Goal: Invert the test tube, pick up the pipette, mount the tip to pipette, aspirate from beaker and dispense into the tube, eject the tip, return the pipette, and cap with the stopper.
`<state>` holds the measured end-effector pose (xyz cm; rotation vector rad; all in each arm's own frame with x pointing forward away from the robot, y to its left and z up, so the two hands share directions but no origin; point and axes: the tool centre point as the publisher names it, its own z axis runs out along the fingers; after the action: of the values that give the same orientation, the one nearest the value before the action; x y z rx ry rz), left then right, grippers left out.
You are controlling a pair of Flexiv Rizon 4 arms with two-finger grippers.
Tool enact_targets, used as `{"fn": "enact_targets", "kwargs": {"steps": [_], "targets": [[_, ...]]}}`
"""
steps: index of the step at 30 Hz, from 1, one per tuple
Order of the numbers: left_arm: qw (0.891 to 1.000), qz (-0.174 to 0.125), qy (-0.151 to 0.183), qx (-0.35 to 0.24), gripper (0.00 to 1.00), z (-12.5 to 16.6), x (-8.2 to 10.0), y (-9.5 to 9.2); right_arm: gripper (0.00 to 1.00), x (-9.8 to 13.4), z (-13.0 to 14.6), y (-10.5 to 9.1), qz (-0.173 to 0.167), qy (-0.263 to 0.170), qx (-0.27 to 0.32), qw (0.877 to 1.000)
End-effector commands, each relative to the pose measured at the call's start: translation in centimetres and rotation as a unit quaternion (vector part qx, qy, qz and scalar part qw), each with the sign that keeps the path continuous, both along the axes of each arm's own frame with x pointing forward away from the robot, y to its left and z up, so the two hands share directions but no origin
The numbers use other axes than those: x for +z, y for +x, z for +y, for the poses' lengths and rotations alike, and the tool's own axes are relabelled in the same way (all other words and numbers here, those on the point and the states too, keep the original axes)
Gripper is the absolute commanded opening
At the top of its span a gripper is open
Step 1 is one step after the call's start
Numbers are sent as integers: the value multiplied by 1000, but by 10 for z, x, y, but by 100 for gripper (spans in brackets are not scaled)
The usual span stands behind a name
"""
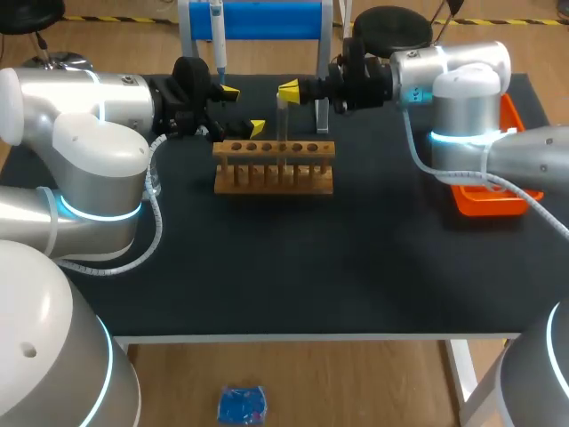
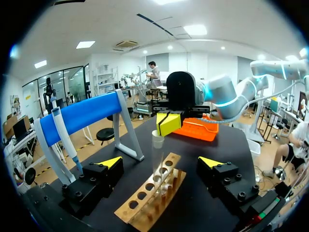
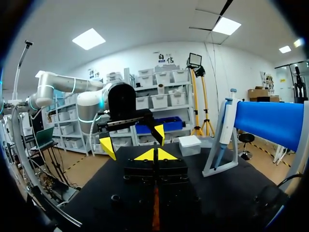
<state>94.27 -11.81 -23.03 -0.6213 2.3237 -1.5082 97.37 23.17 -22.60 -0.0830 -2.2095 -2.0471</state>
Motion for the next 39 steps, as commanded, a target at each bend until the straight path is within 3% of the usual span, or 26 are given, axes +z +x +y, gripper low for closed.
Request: {"fn": "enact_targets", "kwargs": {"steps": [1,12,14,15,23,30,39], "targets": [[1000,-3,-3,1,100,0,-2,0,0,-1,-2,0,-5,5,1,1000],[1000,-3,-3,1,100,0,-2,0,0,35,-10,-1,-45,-1,0,999],[1000,-3,-3,1,100,0,-2,0,53,39,-13,-2,-54,-9,-5,998],[1000,-3,-3,1,100,0,-2,0,100,41,-14,-2,-58,-14,-6,998],[1000,-3,-3,1,100,0,-2,0,100,53,-32,-2,-95,-76,-11,993],[1000,-3,-3,1,100,0,-2,0,100,50,-57,-3,-116,-113,-29,986],[1000,-3,-3,1,100,0,-2,0,100,23,-97,-2,-101,-129,-58,985]]}}
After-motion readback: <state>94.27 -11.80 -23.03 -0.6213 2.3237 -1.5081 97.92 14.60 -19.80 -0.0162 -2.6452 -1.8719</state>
